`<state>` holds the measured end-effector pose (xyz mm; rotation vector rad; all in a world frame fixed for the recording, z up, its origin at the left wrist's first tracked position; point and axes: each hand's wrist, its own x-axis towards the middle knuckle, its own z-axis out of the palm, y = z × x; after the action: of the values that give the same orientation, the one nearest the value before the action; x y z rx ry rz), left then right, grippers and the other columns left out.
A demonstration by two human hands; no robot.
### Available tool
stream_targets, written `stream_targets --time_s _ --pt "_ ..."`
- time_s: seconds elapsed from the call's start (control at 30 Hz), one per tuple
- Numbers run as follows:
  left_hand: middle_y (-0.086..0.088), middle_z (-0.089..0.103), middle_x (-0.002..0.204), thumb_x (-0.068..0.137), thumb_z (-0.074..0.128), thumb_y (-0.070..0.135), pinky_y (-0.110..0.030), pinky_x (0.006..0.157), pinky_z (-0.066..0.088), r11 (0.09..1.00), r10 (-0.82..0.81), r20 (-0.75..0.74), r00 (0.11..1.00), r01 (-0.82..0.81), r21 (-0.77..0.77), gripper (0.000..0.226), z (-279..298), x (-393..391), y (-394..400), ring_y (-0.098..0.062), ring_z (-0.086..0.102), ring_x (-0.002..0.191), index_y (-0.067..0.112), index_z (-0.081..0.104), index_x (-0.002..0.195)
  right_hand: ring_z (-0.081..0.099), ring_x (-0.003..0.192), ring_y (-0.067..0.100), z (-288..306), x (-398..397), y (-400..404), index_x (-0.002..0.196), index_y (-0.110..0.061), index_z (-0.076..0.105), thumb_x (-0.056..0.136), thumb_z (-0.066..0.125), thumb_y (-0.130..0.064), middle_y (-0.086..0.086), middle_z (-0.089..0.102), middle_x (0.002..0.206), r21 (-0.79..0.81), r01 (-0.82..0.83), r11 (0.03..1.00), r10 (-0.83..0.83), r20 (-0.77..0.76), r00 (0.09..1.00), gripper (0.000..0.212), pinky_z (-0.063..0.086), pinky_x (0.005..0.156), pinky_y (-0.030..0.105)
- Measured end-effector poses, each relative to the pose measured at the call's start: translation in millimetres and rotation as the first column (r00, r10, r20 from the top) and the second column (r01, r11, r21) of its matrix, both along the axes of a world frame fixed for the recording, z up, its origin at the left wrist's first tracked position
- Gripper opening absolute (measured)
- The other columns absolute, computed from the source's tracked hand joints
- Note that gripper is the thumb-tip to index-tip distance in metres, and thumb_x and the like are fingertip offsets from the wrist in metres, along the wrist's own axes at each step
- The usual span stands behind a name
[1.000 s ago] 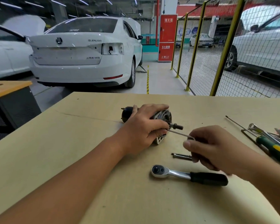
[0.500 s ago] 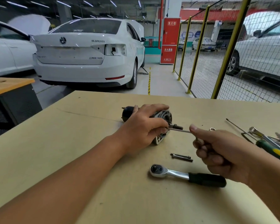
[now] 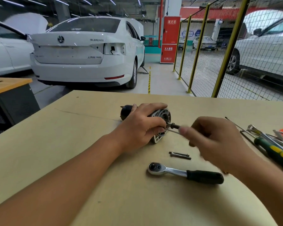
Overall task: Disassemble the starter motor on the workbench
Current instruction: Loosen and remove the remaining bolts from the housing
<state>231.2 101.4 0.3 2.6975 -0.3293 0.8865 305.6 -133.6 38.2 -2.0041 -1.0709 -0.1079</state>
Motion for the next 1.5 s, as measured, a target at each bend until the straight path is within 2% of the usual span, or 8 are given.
stream_targets --time_s 0.1,0.3,0.57,0.77,1.03,1.2,1.37,1.5 --pt "-0.007 0.052 0.150 0.095 0.072 0.017 -0.075 0.103 0.034 1.000 0.001 0.003 1.000 -0.001 -0.016 0.010 0 0 0 -0.030 0.049 0.134 0.014 0.077 0.104 0.043 0.037 0.023 9 1 -1 0.075 -0.002 0.071 0.093 0.054 -0.061 0.023 0.069 0.068 -0.021 -0.019 1.000 -0.002 -0.730 0.683 0.064 0.030 0.037 0.022" --pt "-0.005 0.053 0.150 0.095 0.073 0.019 -0.074 0.103 0.034 1.000 0.001 0.004 1.000 -0.001 -0.008 0.011 1 1 2 -0.028 0.049 0.134 0.016 0.077 0.105 0.035 0.037 0.014 7 4 -2 0.068 -0.006 0.065 0.080 0.075 -0.041 0.019 0.057 0.065 0.067 -0.111 0.991 0.114 -0.863 0.493 0.038 0.025 0.037 0.017" --pt "0.001 0.049 0.154 0.098 0.069 0.024 -0.077 0.106 0.029 1.000 0.011 -0.020 1.000 -0.011 -0.003 0.015 -1 0 1 -0.025 0.042 0.142 0.021 0.077 0.110 0.057 0.049 0.013 -5 11 -4 0.073 -0.016 0.072 0.089 0.075 -0.032 -0.002 0.061 0.055 -0.299 0.097 0.949 0.006 0.326 0.945 0.023 0.051 0.053 0.033" --pt "0.000 0.052 0.152 0.097 0.071 0.020 -0.075 0.105 0.032 0.999 0.019 -0.001 1.000 -0.019 -0.038 0.014 -1 0 -1 -0.024 0.046 0.138 0.017 0.079 0.108 0.040 0.034 0.020 3 4 0 0.080 0.005 0.070 0.096 0.047 -0.063 0.020 0.069 0.063 -0.152 0.058 0.987 -0.146 -0.672 0.726 0.073 0.028 0.036 0.018" --pt "-0.004 0.054 0.149 0.096 0.070 0.019 -0.073 0.104 0.034 0.999 0.013 0.000 1.000 -0.013 -0.043 0.014 1 0 -1 -0.026 0.048 0.136 0.014 0.078 0.108 0.028 0.034 0.010 7 4 1 0.079 -0.013 0.051 0.092 0.064 -0.053 0.007 0.050 0.057 -0.064 0.011 0.998 -0.063 -0.909 0.411 0.043 0.021 0.034 0.014" --pt "-0.004 0.051 0.152 0.096 0.071 0.019 -0.075 0.105 0.032 1.000 0.021 -0.010 1.000 -0.021 -0.015 0.013 -1 0 -1 -0.027 0.045 0.139 0.016 0.078 0.107 0.035 0.039 0.014 -3 1 5 0.068 -0.009 0.054 0.093 0.072 -0.026 0.006 0.054 0.057 0.044 0.056 0.997 -0.003 -0.762 0.648 0.036 0.028 0.039 0.021" --pt "0.001 0.044 0.156 0.089 0.075 0.043 -0.064 0.108 0.039 0.999 0.033 0.019 0.999 -0.032 -0.040 0.044 2 -1 4 -0.022 0.043 0.142 0.028 0.067 0.129 0.052 0.052 0.021 -7 13 -1 0.072 -0.011 0.065 0.088 0.077 -0.024 0.001 0.056 0.056 -0.165 0.019 0.986 0.049 0.401 0.915 0.023 0.047 0.051 0.036" --pt "0.012 0.039 0.155 0.067 0.067 0.081 -0.060 0.112 0.034 0.957 0.287 -0.133 0.949 -0.289 0.005 0.094 1 -8 31 -0.017 0.033 0.145 0.054 0.030 0.149 0.058 0.044 0.016 -14 12 -1 0.072 -0.019 0.069 0.089 0.076 -0.024 -0.003 0.061 0.052 -0.116 -0.002 0.993 0.030 0.236 0.971 0.020 0.050 0.046 0.034"
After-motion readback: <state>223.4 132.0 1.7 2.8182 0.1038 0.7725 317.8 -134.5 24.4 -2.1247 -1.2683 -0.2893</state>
